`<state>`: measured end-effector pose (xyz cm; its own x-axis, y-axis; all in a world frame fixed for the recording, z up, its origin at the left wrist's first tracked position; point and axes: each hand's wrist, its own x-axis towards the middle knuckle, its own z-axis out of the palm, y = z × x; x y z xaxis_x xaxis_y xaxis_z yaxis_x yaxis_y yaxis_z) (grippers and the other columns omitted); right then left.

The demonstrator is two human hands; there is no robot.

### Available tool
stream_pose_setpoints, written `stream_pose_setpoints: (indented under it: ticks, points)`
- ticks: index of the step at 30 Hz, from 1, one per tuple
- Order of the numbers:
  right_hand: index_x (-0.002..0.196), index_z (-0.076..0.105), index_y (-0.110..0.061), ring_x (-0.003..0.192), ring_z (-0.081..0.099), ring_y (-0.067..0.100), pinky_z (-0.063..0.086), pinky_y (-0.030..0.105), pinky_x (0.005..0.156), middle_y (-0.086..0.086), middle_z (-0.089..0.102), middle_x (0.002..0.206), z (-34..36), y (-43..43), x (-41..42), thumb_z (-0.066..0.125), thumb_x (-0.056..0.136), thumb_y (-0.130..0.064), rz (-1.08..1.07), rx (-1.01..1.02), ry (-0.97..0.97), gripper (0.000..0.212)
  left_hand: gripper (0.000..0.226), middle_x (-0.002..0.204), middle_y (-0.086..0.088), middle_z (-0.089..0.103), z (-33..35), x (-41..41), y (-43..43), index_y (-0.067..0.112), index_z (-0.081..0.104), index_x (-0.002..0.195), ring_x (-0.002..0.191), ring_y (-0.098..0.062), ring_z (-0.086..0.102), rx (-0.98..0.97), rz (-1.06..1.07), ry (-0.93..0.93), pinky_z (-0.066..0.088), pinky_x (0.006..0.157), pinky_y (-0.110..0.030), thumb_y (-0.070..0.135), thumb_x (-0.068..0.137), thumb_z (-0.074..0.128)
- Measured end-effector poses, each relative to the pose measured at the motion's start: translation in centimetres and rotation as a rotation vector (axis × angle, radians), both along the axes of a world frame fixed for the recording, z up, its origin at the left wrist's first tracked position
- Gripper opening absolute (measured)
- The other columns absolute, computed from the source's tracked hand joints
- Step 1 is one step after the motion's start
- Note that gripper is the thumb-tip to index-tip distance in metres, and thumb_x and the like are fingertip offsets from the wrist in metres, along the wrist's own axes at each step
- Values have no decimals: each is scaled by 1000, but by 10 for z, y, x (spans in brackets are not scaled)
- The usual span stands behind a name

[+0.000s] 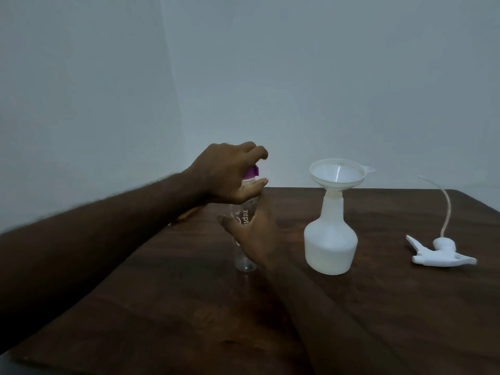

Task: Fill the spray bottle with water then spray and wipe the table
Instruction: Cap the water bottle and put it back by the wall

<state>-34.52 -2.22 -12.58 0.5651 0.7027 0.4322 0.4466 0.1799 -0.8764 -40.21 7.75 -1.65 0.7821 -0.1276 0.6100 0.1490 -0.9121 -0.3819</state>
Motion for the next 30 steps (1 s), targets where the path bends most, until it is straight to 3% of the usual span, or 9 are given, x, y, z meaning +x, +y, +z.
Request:
stream_pose_setpoints:
  ticks: [2,5,9,11,13,17,22,26,30]
  points:
    - [146,24,-22,116,50,9,42,19,91,-6,46,131,0,0,-9,72,87,-34,-64,-19,-75,77,81,125,-3,59,-9,-12,1,17,44,137,88,-25,66,-133,110,-100,49,70,-33,73,78,48]
    - [152,15,-22,134,44,18,36,23,101,0,38,149,-2,4,-15,71,88,-31,-103,-64,-51,85,101,137,-1,51,-32,-29,5,23,21,149,102,-18,61,-574,153,-185,49,82,-32,80,71,51]
    - [148,26,-17,120,49,16,39,13,84,3,39,141,-8,10,-14,70,87,-34,-166,-118,-111,77,96,126,3,53,-77,-53,19,26,19,150,103,-5,57,-1056,35,-159,43,79,-17,79,75,47]
    - [139,35,-16,111,52,14,42,11,73,2,43,133,-13,13,-8,74,85,-37,-166,-139,-142,70,79,123,6,57,-98,-58,19,25,25,148,105,-3,59,-1090,31,-59,45,81,-14,62,85,55]
    - [129,38,-21,105,58,12,50,18,74,1,52,127,-18,19,-1,81,78,-33,-134,-181,-119,67,74,121,7,59,-116,-56,19,25,30,146,105,-4,60,-1142,2,-35,48,83,-16,51,85,64]
    - [129,38,-22,101,59,9,46,13,67,-3,56,122,-23,24,7,83,76,-26,-38,-360,-164,70,70,122,9,62,-135,-43,27,27,43,137,103,-4,60,-1194,89,-56,51,89,-26,57,79,67]
    - [128,47,-15,104,62,15,49,19,75,-4,61,116,-25,51,22,80,78,-22,-35,-395,-229,61,53,121,9,60,-143,-27,50,27,47,135,96,5,55,-1209,48,-55,43,79,-11,44,88,65]
    - [114,49,-10,95,63,20,51,31,78,0,61,104,-26,99,34,68,83,-14,-154,-350,-194,37,59,138,1,54,-155,3,82,24,38,144,124,-13,51,-1197,135,-159,38,107,-30,50,92,49]
    - [106,43,-20,95,63,24,50,33,81,4,64,107,-30,151,54,59,88,-17,-252,-324,-155,24,44,132,-1,59,-161,35,113,16,43,142,113,-7,54,-1281,117,-309,34,92,-16,28,100,48]
